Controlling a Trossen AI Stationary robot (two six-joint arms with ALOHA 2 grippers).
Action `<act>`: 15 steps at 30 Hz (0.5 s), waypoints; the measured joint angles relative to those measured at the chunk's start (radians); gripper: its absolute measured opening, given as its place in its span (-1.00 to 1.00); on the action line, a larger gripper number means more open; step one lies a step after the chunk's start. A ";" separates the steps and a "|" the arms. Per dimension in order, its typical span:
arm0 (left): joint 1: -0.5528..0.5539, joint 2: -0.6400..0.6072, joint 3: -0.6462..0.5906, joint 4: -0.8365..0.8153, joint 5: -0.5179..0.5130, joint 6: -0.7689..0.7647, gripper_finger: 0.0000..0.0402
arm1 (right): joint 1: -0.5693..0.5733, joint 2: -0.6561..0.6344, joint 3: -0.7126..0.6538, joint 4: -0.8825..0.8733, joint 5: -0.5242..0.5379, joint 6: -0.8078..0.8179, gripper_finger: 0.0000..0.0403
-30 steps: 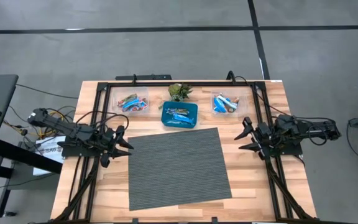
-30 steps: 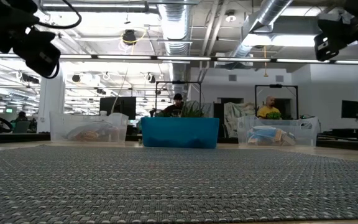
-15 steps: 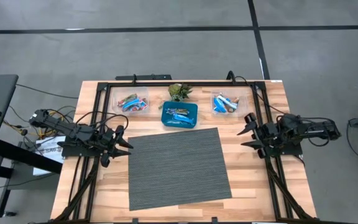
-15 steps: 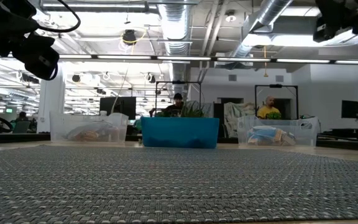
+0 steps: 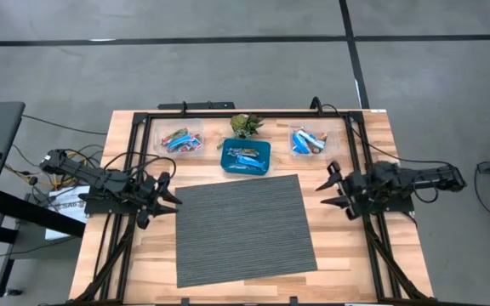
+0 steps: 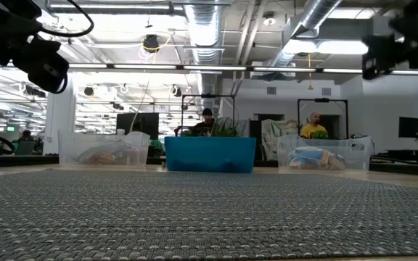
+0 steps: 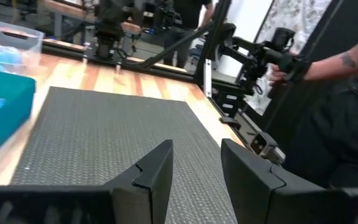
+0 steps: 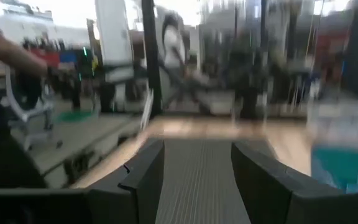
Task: Pick and place Granola Bars by type
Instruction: Return to Home Position
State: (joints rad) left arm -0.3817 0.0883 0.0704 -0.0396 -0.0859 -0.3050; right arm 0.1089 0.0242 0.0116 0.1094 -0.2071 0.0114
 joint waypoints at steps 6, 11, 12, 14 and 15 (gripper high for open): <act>0.000 0.000 0.000 -0.022 0.030 -0.001 -0.37 | 0.000 0.017 0.000 -0.076 -0.004 0.025 -0.11; 0.000 0.000 0.000 -0.055 0.031 -0.018 -0.37 | 0.000 0.024 0.000 -0.077 -0.003 0.025 -0.11; 0.000 0.000 0.000 -0.063 0.035 -0.021 -0.37 | 0.000 0.023 0.000 -0.077 -0.003 0.025 -0.11; 0.000 0.000 0.000 -0.076 0.046 -0.022 -0.37 | 0.000 0.024 0.000 -0.078 -0.002 0.024 -0.11; 0.000 0.000 0.000 -0.080 0.049 -0.020 -0.37 | 0.000 0.024 0.000 -0.078 -0.003 0.024 -0.12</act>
State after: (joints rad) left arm -0.3820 0.0887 0.0704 -0.1191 -0.0373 -0.3254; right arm 0.1089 0.0479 0.0120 0.0319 -0.2098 0.0357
